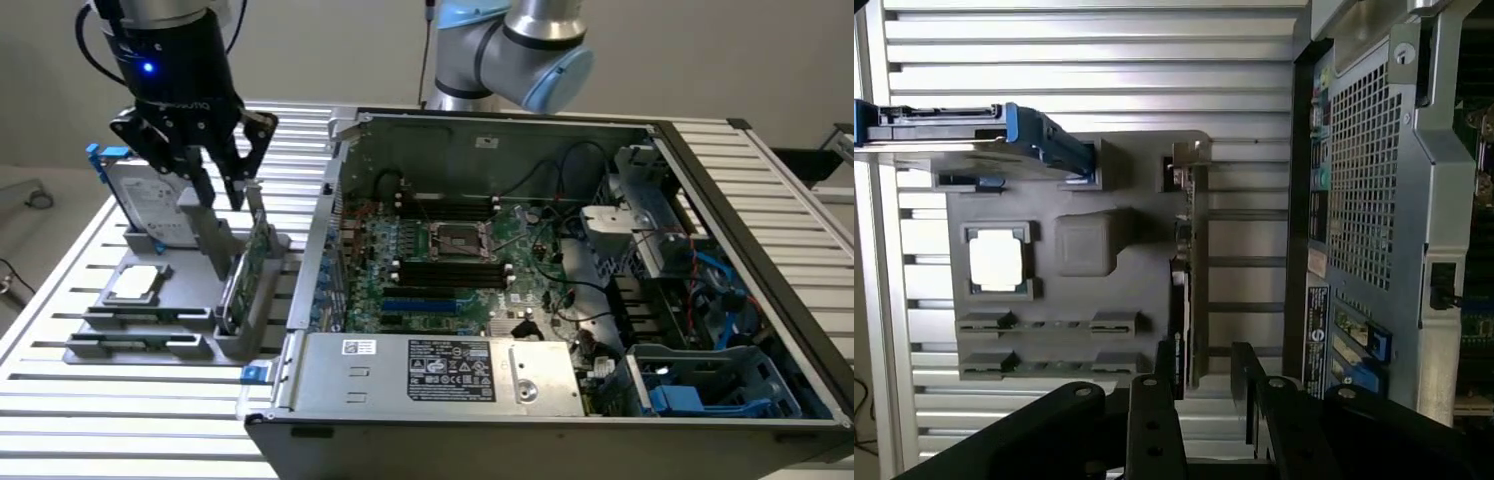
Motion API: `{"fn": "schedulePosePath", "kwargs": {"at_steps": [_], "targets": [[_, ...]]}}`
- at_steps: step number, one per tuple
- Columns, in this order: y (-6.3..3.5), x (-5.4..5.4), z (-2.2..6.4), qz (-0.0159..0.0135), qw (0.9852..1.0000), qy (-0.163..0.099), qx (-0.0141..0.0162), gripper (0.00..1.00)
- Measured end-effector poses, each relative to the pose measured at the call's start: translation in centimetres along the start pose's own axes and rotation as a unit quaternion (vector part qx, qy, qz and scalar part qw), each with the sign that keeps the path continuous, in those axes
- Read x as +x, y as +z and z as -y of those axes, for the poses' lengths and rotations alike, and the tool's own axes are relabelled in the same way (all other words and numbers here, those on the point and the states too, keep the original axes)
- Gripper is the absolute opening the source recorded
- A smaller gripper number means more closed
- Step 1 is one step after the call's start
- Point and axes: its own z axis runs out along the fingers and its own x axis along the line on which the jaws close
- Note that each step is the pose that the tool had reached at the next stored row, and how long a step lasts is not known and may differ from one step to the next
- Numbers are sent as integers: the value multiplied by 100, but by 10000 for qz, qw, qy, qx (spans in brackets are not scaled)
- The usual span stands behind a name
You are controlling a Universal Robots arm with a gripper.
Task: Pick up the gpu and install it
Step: 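Pick up the gpu and move the gpu toward the slot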
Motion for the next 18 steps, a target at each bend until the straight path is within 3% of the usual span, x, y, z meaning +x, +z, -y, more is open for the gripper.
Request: {"fn": "schedulePosePath", "kwargs": {"at_steps": [11, 18], "targets": [[202, 39, -3, 2, 10000, -31, 0, 36], [329, 57, -11, 19, 10000, -65, -5, 36]]}}
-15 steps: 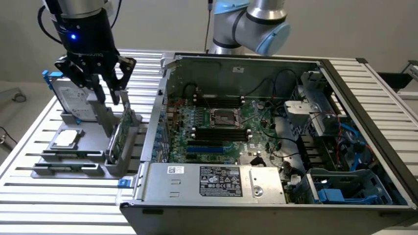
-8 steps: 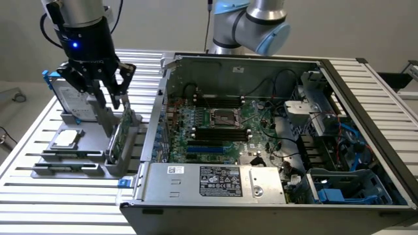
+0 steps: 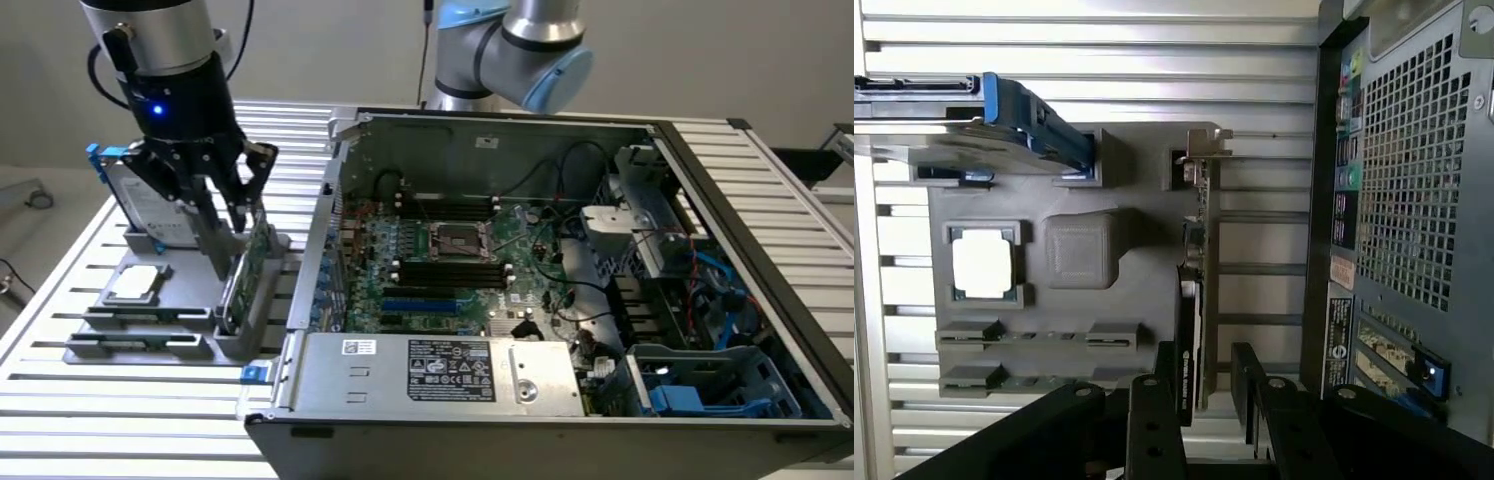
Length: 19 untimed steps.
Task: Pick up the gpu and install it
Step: 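Pick up the gpu and move the gpu toward the slot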
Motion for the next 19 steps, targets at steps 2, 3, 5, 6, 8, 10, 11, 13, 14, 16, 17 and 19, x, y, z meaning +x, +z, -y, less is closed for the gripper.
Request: {"fn": "schedulePosePath", "kwargs": {"at_steps": [2, 3, 5, 6, 8, 10, 11, 13, 14, 16, 17, 19], "targets": [[36, 0, -3, 4, 10000, -12, -1, 36], [55, 1, -5, 6, 10000, -19, -1, 36], [91, 2, -7, 10, 10000, -30, -2, 36], [109, 2, -8, 12, 10000, -36, -2, 36], [145, 4, -10, 14, 10000, -51, -1, 36], [181, 7, -12, 17, 10000, -69, -1, 36], [201, 9, -13, 17, 10000, -82, -1, 36], [237, 14, -14, 19, 9999, -114, -1, 36], [255, 17, -15, 19, 9999, -132, 0, 36], [290, 22, -16, 21, 9999, -166, 0, 36], [310, 25, -18, 22, 9998, -185, 0, 36], [346, 29, -20, 24, 9998, -218, 1, 36]]}}
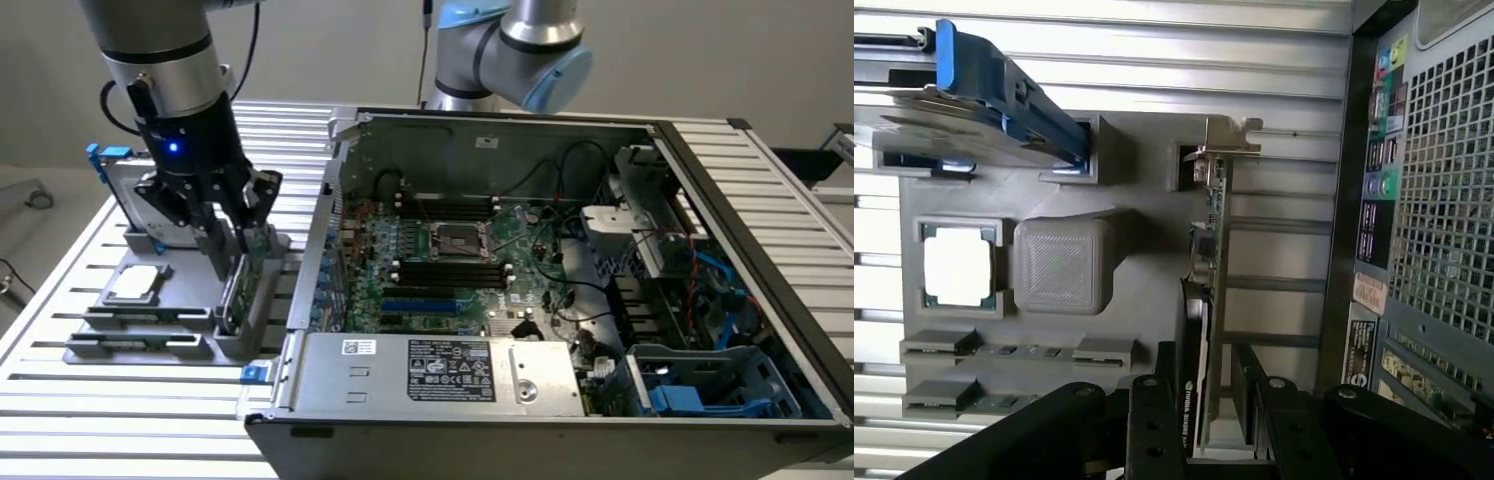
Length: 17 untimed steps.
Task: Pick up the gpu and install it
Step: 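Pick up the gpu and move the gpu toward the slot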
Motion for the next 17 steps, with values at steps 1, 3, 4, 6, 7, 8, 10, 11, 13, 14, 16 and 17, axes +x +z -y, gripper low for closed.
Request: {"fn": "schedulePosePath", "kwargs": {"at_steps": [1, 3, 4, 6, 7, 8, 10, 11, 13, 14, 16, 17], "targets": [[18, 2, -1, 1, 10000, -14, 0, 36], [54, 3, -4, 5, 10000, -31, 0, 36], [73, 3, -6, 5, 10000, -34, 1, 36], [109, 3, -9, 7, 10000, -38, 0, 36], [128, 2, -10, 8, 10000, -39, 0, 36], [146, 2, -11, 8, 10000, -40, 0, 36], [181, 2, -13, 8, 10000, -40, 1, 36], [199, 2, -13, 8, 10000, -40, 1, 36], [237, 5, -16, 8, 10000, -39, 0, 36], [254, 7, -17, 8, 10000, -39, 0, 36], [284, 10, -18, 8, 10000, -40, -3, 36], [288, 11, -18, 8, 10000, -40, -9, 36]]}}
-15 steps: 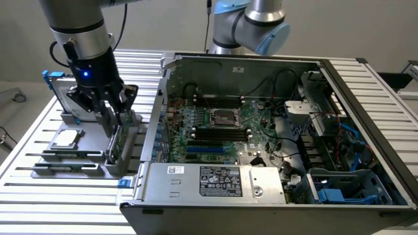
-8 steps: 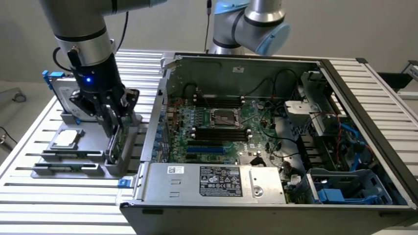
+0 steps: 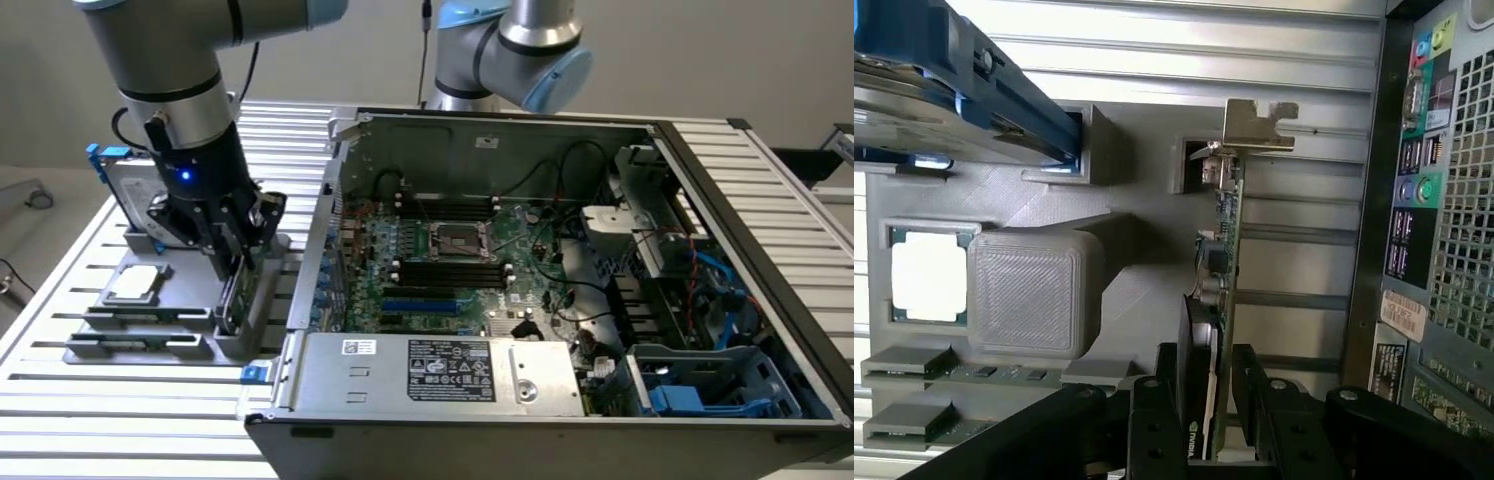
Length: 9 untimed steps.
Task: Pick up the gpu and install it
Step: 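Pick up the gpu and move the gpu toward the slot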
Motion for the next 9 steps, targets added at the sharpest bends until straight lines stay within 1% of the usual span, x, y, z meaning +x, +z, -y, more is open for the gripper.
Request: {"fn": "schedulePosePath", "kwargs": {"at_steps": [2, 6, 7, 9], "targets": [[3, 0, -1, -3, 10000, 1, -18, 36], [6, 0, -1, -13, 10000, 5, -70, 36], [6, -1, -1, -16, 10000, 6, -79, 36], [8, 0, 5, -23, 10000, 9, -86, 36]]}}
